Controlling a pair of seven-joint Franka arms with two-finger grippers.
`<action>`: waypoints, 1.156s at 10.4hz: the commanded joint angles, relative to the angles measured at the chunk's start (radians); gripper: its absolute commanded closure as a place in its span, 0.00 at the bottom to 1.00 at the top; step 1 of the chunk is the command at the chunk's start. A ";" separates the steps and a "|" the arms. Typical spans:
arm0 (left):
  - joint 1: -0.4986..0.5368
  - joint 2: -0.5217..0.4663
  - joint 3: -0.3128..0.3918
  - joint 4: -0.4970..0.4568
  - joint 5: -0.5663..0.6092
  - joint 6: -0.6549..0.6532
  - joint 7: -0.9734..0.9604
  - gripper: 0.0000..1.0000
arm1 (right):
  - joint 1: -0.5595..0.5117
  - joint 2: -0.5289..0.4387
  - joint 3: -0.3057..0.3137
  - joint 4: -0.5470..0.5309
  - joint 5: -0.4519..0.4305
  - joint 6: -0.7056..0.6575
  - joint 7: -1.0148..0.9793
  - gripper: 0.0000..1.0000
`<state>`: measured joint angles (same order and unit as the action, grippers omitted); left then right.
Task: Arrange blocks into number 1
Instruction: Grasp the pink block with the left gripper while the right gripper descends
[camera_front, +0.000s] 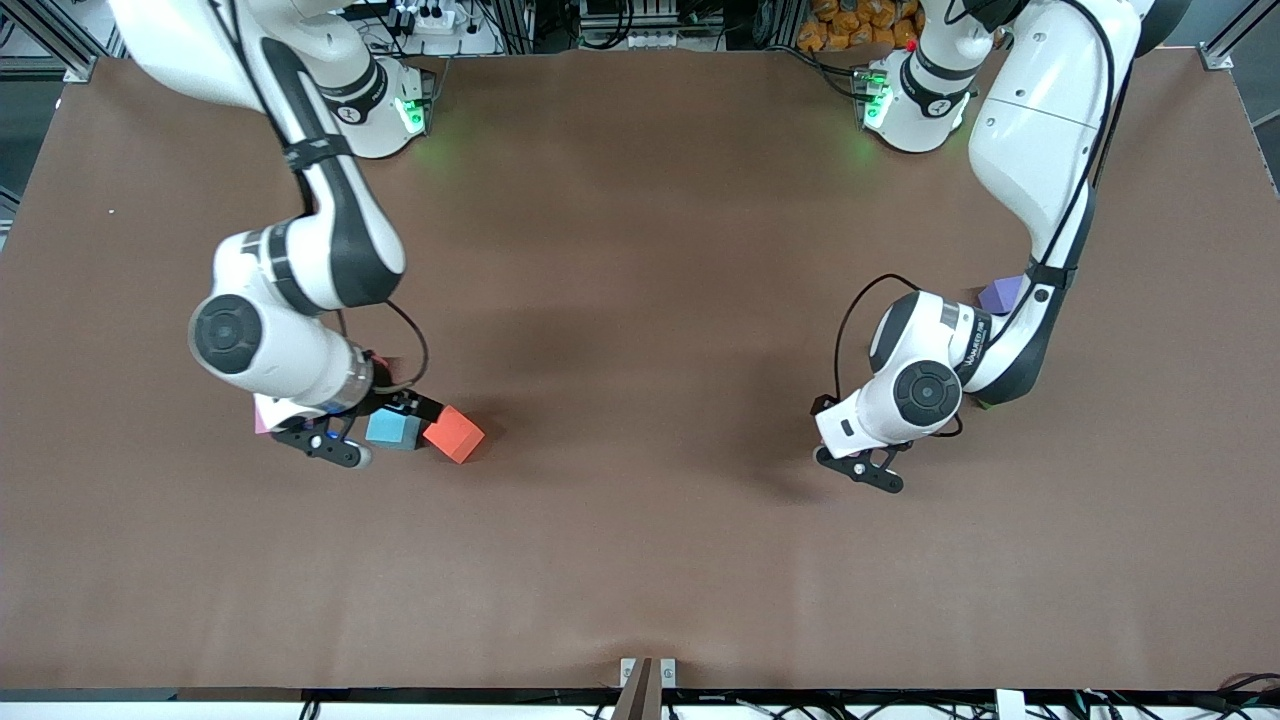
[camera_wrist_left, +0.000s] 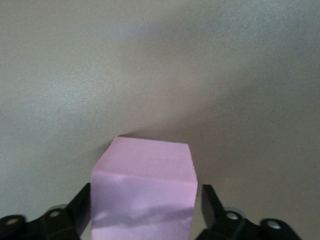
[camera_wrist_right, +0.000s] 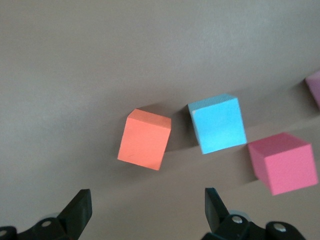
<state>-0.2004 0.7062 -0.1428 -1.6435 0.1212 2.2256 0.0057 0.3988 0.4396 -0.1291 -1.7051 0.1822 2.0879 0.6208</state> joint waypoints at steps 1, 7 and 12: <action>-0.014 0.010 -0.001 0.016 -0.014 0.016 -0.044 1.00 | 0.052 0.056 -0.058 0.016 0.037 0.030 0.111 0.00; -0.048 -0.030 -0.069 -0.001 -0.020 0.005 -0.393 1.00 | 0.052 0.160 -0.058 0.047 0.089 0.107 0.111 0.00; -0.047 -0.148 -0.214 -0.148 -0.015 -0.014 -0.769 1.00 | 0.055 0.214 -0.070 0.076 0.089 0.139 0.105 0.00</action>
<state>-0.2482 0.6273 -0.3178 -1.6994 0.1165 2.2129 -0.6540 0.4409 0.6135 -0.1825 -1.6642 0.2512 2.2134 0.7196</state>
